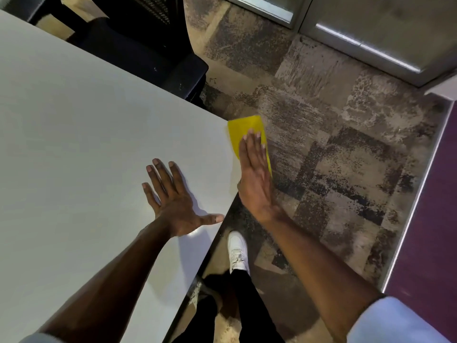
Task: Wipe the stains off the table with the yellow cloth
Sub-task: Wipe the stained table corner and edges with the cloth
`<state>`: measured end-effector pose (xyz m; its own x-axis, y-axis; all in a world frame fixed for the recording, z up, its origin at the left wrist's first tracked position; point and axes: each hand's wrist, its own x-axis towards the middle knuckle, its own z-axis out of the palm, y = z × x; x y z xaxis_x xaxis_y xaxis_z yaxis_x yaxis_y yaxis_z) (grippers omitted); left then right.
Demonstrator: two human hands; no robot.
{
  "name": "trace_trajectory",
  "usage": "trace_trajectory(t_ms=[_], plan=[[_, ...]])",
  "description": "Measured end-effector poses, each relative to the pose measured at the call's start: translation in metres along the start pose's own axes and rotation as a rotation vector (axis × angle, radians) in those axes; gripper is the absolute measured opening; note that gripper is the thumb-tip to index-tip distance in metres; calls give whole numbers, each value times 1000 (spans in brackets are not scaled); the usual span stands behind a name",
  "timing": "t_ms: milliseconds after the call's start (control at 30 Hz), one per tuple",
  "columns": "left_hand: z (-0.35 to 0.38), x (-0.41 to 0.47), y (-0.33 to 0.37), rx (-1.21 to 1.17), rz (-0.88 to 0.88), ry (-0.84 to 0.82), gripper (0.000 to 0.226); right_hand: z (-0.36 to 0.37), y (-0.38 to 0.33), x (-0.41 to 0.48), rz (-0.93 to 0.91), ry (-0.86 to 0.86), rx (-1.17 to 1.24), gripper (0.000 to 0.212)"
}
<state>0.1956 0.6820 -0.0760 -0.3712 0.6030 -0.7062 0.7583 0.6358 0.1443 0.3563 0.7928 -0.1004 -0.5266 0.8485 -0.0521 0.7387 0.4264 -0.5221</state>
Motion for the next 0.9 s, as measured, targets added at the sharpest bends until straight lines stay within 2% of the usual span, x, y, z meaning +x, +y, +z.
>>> trace_trajectory(t_ms=[167, 233, 367, 500, 700, 733, 800, 900], plan=[[1, 1, -2, -10, 23, -16, 180, 9, -17, -65, -165, -66, 65, 65], [0, 1, -2, -11, 18, -19, 180, 5, -12, -54, -179, -73, 28, 69], [0, 3, 0, 0, 13, -12, 177, -6, 3, 6, -94, -99, -48, 91], [1, 4, 1, -7, 27, 5, 177, -6, 0, 34, -22, -114, -92, 85], [8, 6, -6, -30, 47, 15, 181, 3, -27, -44, -167, -199, -93, 77], [8, 7, -7, -27, 44, 19, 181, 3, -29, -49, -194, -237, -103, 82], [9, 8, -8, -28, 51, 30, 180, 1, -28, -40, -230, -282, -141, 89], [11, 11, -9, -50, 62, 37, 180, 0, -21, 7, -248, -252, -198, 85]])
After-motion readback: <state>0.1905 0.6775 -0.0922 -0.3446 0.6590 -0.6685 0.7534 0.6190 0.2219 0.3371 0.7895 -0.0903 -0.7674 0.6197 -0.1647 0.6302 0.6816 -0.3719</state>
